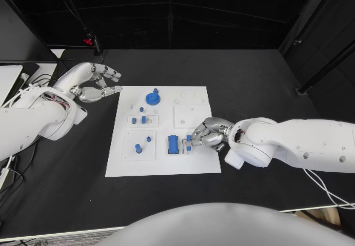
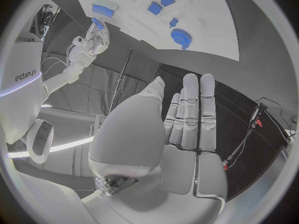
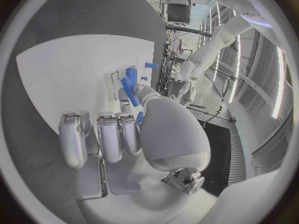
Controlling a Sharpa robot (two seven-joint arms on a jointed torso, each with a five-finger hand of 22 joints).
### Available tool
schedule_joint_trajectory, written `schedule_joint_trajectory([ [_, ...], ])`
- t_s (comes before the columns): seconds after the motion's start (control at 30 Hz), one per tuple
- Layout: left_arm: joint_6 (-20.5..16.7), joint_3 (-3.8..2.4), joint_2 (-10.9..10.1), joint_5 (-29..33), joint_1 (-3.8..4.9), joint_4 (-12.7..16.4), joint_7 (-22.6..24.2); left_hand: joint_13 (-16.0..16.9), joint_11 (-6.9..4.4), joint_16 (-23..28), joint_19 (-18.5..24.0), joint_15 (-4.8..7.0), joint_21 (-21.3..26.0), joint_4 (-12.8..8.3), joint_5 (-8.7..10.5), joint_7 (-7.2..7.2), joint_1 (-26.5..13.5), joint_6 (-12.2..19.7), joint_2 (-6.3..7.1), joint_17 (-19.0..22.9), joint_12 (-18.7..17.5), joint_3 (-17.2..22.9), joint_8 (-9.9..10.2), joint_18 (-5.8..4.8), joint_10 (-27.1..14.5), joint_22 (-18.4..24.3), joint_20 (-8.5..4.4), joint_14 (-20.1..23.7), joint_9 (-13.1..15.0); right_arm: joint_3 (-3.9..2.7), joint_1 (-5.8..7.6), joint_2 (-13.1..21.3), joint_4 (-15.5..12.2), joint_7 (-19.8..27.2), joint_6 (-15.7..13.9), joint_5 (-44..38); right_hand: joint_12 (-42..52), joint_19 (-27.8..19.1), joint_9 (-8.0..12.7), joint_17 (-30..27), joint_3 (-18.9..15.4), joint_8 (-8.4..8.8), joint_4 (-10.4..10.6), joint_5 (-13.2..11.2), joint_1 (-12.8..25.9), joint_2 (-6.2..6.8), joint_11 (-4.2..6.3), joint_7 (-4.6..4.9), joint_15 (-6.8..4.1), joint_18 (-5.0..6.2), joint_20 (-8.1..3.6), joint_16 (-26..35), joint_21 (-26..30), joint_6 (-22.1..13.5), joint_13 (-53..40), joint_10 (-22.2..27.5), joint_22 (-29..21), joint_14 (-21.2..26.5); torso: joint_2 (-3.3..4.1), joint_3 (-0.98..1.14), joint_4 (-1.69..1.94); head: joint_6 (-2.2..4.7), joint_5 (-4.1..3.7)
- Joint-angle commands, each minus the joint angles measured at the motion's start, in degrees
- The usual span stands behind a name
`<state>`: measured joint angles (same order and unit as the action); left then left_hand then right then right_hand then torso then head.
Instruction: Assemble the parts on the task board
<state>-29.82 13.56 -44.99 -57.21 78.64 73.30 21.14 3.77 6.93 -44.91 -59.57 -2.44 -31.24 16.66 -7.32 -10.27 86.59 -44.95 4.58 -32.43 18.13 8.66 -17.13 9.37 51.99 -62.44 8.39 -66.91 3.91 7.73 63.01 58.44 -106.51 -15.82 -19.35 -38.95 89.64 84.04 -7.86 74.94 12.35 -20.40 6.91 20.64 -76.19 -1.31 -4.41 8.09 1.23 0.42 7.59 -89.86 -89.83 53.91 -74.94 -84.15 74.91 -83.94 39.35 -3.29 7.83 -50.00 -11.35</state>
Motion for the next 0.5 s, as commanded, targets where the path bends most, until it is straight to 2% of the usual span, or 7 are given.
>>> schedule_joint_trajectory([
  [0.03,0.3,-0.05,0.1,0.3,0.09,0.0,-0.2,-0.1,-0.09,0.3,-0.4,-0.02,0.1,0.1,-0.33,-0.02,-0.1,-0.3,-0.45,0.1,0.3,-0.4,0.4,0.95,0.4,-0.1,-0.05,-0.3,0.0,-0.01,0.07,-0.5,0.3,-0.9,1.9,3.2,0.4,6.0,0.2,15.1,-0.5,0.42,0.8,-0.1,1.0,0.12,0.14,-0.09,0.13,-0.42,0.11,-0.1,-0.2,0.2,-15.1,-5.9,15.1,-6.1,0.02,0.00,-0.08,0.00,0.08],
  [0.3,0.5,-0.05,0.1,0.3,0.09,0.1,-0.3,-0.1,-0.09,0.3,-0.4,-0.02,0.1,0.1,-0.33,-0.02,-0.1,-0.3,-0.45,0.1,0.3,-0.4,0.4,0.95,0.4,-0.1,-0.05,-0.3,0.0,-0.01,0.07,-1.7,1.1,-6.3,3.3,0.9,0.4,6.0,0.3,15.1,-1.2,0.72,1.6,-0.2,1.9,0.27,0.18,-0.13,0.10,-0.42,0.07,-0.1,-0.2,0.3,-15.1,-5.9,15.1,-6.1,0.05,0.05,0.00,0.00,0.16],
  [0.5,0.6,-0.05,0.1,0.3,0.09,0.1,-0.4,-0.1,-0.09,0.3,-0.4,-0.02,0.1,0.1,-0.34,-0.02,0.0,-0.3,-0.47,0.1,0.3,-0.4,0.4,0.94,0.4,-0.1,-0.06,-0.3,0.0,-0.01,0.07,-2.3,1.3,-8.3,4.1,-0.4,0.4,6.0,0.3,15.1,-1.2,0.77,1.7,-0.2,2.0,0.27,0.19,-0.14,0.09,-0.42,0.06,-0.1,-0.2,0.3,-15.1,-5.9,15.1,-6.1,0.03,0.01,-0.11,0.00,0.15],
])
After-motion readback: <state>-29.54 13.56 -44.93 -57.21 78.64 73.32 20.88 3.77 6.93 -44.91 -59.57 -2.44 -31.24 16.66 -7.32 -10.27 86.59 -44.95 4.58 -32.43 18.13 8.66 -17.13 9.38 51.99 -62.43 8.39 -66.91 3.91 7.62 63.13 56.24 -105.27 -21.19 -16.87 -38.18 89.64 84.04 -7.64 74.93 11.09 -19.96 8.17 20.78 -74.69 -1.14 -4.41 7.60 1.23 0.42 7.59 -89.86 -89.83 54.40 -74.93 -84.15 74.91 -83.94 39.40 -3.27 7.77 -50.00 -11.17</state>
